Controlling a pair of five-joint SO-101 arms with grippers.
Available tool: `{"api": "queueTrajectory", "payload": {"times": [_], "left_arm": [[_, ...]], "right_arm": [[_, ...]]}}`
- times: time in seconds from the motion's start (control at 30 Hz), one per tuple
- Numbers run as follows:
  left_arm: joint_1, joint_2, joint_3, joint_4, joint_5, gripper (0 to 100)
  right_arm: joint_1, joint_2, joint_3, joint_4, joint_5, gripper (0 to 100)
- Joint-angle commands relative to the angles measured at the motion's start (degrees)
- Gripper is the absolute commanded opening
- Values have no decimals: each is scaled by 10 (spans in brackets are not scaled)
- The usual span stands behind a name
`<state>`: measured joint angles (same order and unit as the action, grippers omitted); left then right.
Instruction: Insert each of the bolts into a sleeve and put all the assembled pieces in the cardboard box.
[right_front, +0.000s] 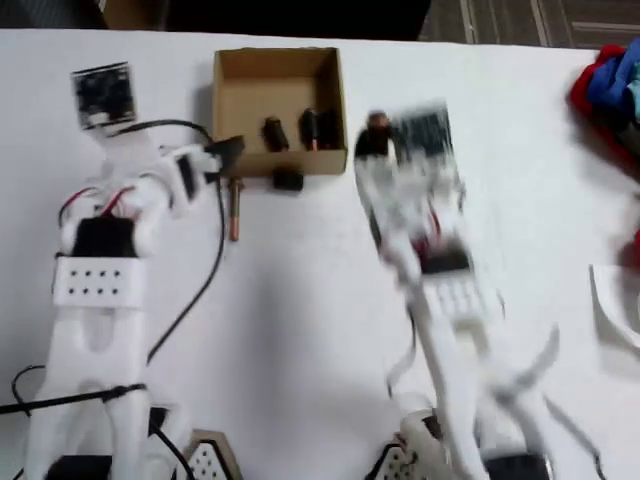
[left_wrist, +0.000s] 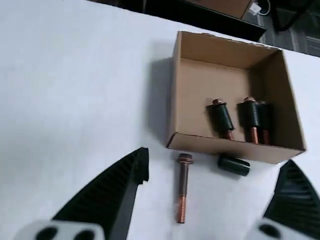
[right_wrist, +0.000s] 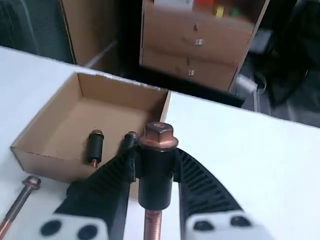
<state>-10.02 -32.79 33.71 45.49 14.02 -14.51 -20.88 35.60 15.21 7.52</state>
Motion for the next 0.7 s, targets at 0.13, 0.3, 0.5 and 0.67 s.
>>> {"api": "queueTrajectory", "payload": {"times": [0.13,0.3,0.5,0.67], "left_arm": [[-73,-18,94,-87,-4,395],[-74,-18,180,-186,-4,395],[-72,-18,227,-242,-51,395],[-71,-18,291,-310,-60,395]], "right_arm": [[-27,292,-526,288,-91,22],[-56,536,-807,424,-84,21],[-71,775,-1189,514,-86,21],[-88,860,-1258,455,-87,21]]}}
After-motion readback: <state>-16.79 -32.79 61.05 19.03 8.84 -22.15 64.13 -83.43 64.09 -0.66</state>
